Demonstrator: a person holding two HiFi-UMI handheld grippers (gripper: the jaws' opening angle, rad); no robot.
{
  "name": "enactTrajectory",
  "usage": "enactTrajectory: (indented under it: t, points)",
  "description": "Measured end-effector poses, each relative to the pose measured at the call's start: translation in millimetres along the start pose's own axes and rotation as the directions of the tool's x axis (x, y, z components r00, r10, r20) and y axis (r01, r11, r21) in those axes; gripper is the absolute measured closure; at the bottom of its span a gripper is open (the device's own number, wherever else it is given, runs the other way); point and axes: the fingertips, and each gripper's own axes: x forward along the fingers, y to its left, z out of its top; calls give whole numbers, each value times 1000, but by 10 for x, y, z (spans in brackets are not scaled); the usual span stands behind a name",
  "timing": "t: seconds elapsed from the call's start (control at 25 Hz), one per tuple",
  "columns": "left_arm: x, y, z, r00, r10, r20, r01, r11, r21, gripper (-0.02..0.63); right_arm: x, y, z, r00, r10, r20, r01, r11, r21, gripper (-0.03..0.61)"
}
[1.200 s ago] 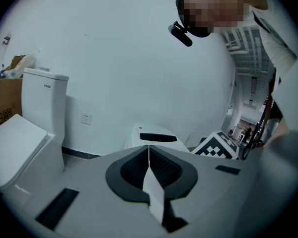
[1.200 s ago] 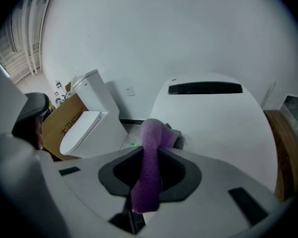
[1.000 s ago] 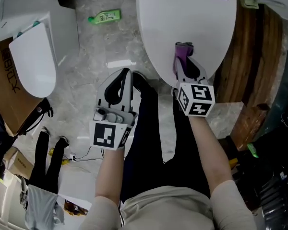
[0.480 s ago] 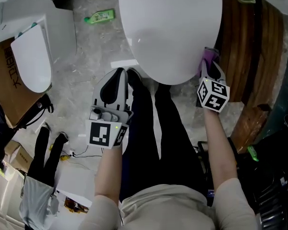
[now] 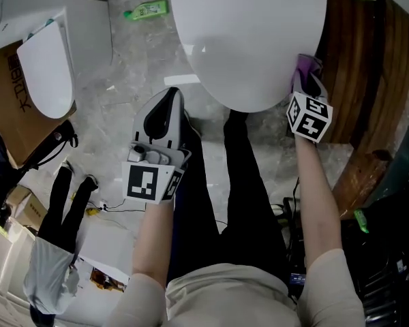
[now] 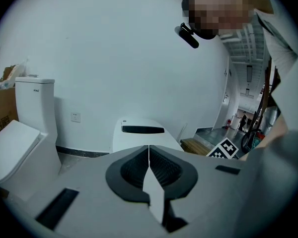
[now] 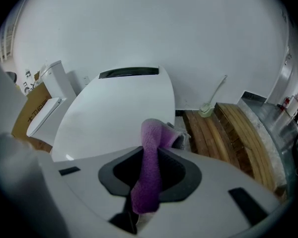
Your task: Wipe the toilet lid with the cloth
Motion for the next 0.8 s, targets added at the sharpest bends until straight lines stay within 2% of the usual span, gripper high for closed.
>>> enactTrajectory:
  t: [0.4,0.56,0.8]
  points:
    - [-82,162,-236,996,-76,-56,77,997,25,598,-19,402,-2,1000,9,1,-9,1000,24,485]
    - [-140,258,-270,994,-93,-64,95,995,18,598,-37,695,-2,1000,16,7,-17,998,54,485]
    - [-215,396,-308,992,-102,-69,104,995,13,598,-36,1249,-5,998,65,3,-65,997,50,484]
